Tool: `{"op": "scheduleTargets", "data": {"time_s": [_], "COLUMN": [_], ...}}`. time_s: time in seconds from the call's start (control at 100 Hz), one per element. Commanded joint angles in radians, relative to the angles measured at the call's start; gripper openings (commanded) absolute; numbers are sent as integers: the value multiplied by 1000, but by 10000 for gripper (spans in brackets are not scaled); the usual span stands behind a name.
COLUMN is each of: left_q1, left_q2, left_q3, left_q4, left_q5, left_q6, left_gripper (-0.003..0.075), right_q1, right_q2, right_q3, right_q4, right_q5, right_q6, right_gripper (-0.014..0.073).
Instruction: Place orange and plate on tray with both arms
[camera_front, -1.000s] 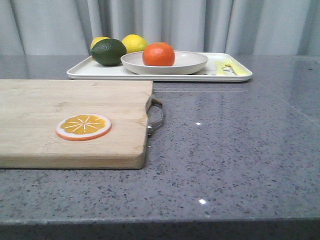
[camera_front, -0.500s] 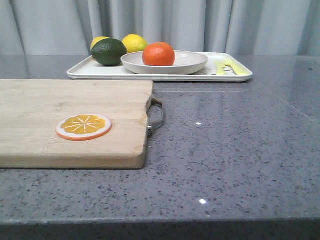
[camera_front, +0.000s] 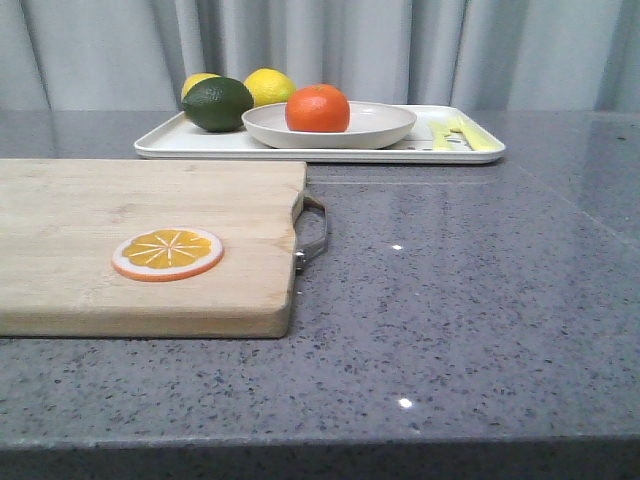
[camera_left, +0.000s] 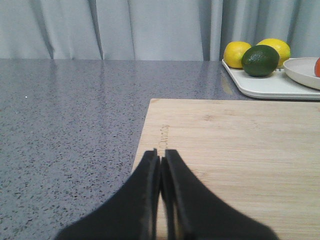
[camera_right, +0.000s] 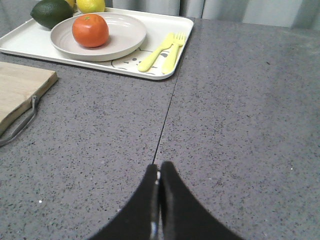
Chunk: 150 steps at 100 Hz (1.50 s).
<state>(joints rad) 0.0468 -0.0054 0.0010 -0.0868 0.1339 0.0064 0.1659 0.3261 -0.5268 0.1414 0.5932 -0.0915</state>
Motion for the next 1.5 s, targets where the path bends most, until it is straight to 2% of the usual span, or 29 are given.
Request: {"op": "scheduleTargets", "data": {"time_s": [0.0, 0.24, 0.31, 0.52, 0.67, 0.77, 1.11, 1.22, 1.49], "left_q1": [1, 1, 1, 1, 1, 1, 1, 1, 1], "left_q2": [-32, -32, -32, -32, -32, -32, -32, -32, -32], "left_q3": [10, 10, 10, 10, 10, 10, 10, 10, 10], "left_q4": [-1, -1, -1, -1, -1, -1, -1, -1, -1], "left_q5": [-75, -75, -75, -75, -75, -75, -75, -75, -75], "left_q6": [-6, -6, -6, -6, -6, -6, -6, -6, -6], "left_gripper": [-20, -20, -20, -20, -20, -20, -20, -20, -20], "right_q1": [-4, -5, -5, -11, -50, -80, -125, -125, -125], "right_q2": [6, 4, -9, -89, -150, -176, -295, -352, -349], "right_q3": [-18, 36, 78, 260, 370, 415, 534, 533, 533], "right_q4": [-3, -8, -8, -25, -105, -141, -141, -141, -141], "right_q5": [-77, -134, -204, -546, -708, -717, -729, -666, -659], "right_q6": [-9, -9, -9, -5, 82, 125, 127, 127, 127], "right_gripper": [-67, -67, -67, -67, -67, -67, -67, -67, -67]}}
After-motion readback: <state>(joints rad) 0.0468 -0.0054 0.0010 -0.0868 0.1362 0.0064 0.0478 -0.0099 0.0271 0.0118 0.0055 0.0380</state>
